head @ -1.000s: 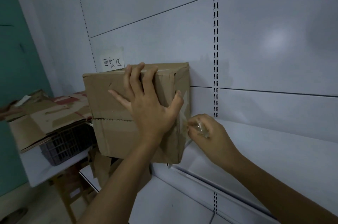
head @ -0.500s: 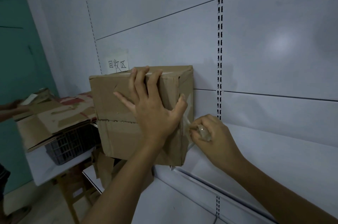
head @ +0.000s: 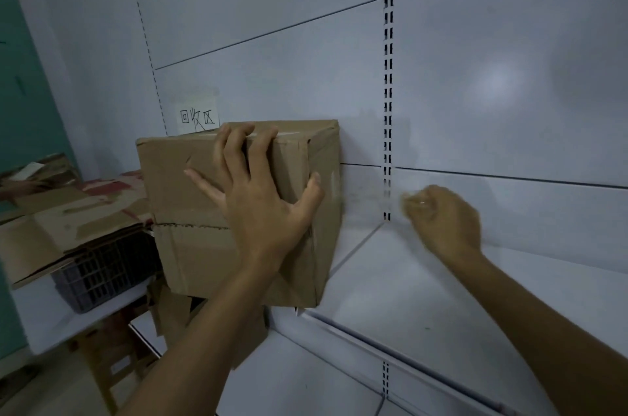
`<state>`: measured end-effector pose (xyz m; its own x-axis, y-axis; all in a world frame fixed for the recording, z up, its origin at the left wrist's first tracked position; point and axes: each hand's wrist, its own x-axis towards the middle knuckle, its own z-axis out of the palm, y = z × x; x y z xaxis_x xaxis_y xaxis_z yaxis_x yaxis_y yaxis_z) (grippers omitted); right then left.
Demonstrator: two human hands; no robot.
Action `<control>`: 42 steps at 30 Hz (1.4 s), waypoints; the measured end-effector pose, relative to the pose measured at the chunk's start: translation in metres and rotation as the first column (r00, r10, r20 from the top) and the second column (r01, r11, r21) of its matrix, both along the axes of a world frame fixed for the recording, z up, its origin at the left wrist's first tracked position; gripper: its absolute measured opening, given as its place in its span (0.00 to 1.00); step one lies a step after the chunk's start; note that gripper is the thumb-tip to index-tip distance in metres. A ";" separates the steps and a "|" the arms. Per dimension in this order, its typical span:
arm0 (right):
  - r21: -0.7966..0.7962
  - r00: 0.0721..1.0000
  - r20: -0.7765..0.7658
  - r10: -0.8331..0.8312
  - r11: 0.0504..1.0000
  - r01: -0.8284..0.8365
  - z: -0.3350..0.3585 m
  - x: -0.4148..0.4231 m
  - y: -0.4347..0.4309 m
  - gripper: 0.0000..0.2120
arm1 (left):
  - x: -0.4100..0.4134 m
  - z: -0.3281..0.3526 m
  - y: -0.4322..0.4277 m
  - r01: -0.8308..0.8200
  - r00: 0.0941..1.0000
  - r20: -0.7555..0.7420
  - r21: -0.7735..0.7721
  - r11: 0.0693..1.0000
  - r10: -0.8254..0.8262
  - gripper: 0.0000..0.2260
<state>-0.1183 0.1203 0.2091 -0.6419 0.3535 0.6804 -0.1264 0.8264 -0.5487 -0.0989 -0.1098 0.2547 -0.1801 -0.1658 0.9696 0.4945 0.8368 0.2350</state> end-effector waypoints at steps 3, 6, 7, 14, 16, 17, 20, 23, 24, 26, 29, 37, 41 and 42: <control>-0.403 0.969 0.145 -0.202 0.882 0.244 -0.001 0.007 0.064 0.17 | -0.001 -0.001 -0.001 0.006 1.000 -0.010 0.014 1.000 -0.006 0.27; -0.481 0.949 0.171 -0.266 0.818 0.316 -0.004 0.015 0.089 0.17 | -0.004 -0.002 -0.001 0.017 0.999 -0.030 0.013 1.000 -0.017 0.26; -0.464 0.955 0.163 -0.248 0.835 0.296 -0.004 0.015 0.084 0.16 | -0.005 -0.002 0.000 0.021 0.999 -0.031 0.014 1.000 -0.021 0.26; -0.115 0.999 0.016 -0.031 0.993 0.033 -0.001 0.012 0.016 0.15 | -0.002 -0.005 0.008 0.003 0.996 0.084 -0.005 1.000 -0.003 0.31; 0.021 0.999 -0.035 0.025 0.999 -0.025 0.001 0.016 0.002 0.18 | 0.004 -0.016 0.014 0.020 0.984 0.177 -0.011 1.000 -0.018 0.34; 0.068 0.996 -0.065 0.054 0.996 -0.049 0.004 0.018 -0.004 0.19 | 0.009 -0.025 0.017 0.035 0.974 0.223 -0.035 0.999 -0.027 0.35; -0.063 0.971 -0.165 0.171 0.981 -0.184 0.029 0.040 -0.029 0.16 | 0.037 -0.063 0.024 0.176 0.926 0.351 -0.085 0.981 -0.135 0.39; -0.456 0.853 -0.389 0.349 0.731 -0.507 0.054 0.093 -0.057 0.14 | 0.084 -0.092 0.030 0.471 0.766 0.425 0.142 0.871 -0.483 0.35; -0.550 0.825 -0.423 0.376 0.616 -0.563 0.053 0.116 -0.064 0.16 | 0.103 -0.099 0.033 0.532 0.684 0.431 0.258 0.807 -0.589 0.33; -0.610 0.800 -0.400 0.446 0.522 -0.596 0.032 0.167 -0.074 0.23 | 0.141 -0.112 0.039 0.630 0.486 0.395 0.459 0.626 -0.779 0.33; -0.532 0.781 -0.296 0.550 0.584 -0.613 -0.043 0.222 -0.074 0.26 | 0.187 -0.133 0.057 0.736 0.311 0.277 0.534 0.415 -0.909 0.41; -0.977 0.842 0.209 0.497 0.150 0.154 -0.194 0.320 -0.037 0.31 | 0.252 -0.256 0.080 0.772 -0.205 0.729 0.530 0.350 -0.653 0.28; -0.966 0.861 0.197 0.469 -0.060 0.253 -0.229 0.359 -0.031 0.41 | 0.288 -0.295 0.086 0.724 -0.358 0.755 0.596 0.347 -0.550 0.18; -0.963 0.861 0.167 0.480 -0.108 0.246 -0.234 0.368 -0.029 0.41 | 0.292 -0.294 0.089 0.659 -0.399 0.708 0.664 0.355 -0.584 0.11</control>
<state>0.2499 0.0913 -0.0252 -0.7681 0.2465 -0.5910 0.3384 -0.6273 -0.7014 0.1928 -0.0209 -0.0392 -0.6563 0.7545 -0.0020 0.2040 0.1800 0.9623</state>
